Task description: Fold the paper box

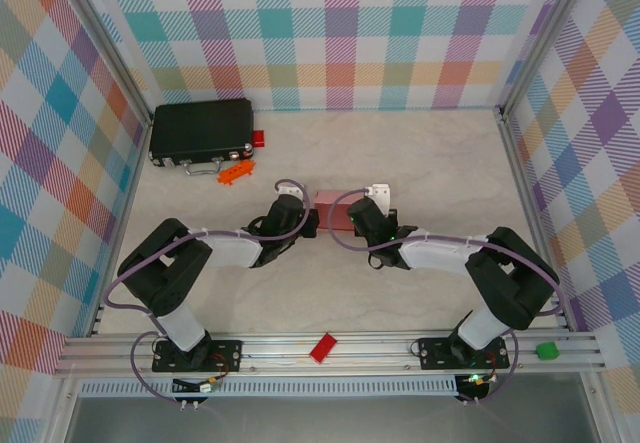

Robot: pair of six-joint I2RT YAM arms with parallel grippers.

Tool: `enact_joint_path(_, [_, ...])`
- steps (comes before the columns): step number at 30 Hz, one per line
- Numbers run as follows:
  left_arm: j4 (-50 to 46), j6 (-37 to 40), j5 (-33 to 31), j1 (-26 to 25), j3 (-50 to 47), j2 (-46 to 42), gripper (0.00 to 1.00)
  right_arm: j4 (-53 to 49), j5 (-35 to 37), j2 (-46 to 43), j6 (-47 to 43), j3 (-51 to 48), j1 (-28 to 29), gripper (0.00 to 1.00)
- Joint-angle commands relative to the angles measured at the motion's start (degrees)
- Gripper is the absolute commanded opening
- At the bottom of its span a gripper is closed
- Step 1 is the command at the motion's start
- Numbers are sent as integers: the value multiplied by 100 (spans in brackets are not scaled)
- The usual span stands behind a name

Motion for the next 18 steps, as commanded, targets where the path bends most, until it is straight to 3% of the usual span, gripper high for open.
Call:
enact_joint_path(1, [11, -40, 71, -81, -98, -151, 17, -315, 53, -44, 66, -102, 43, 6])
enact_joint_path(18, [51, 171, 430, -81, -385, -576, 33, -720, 47, -57, 261, -1, 113, 7])
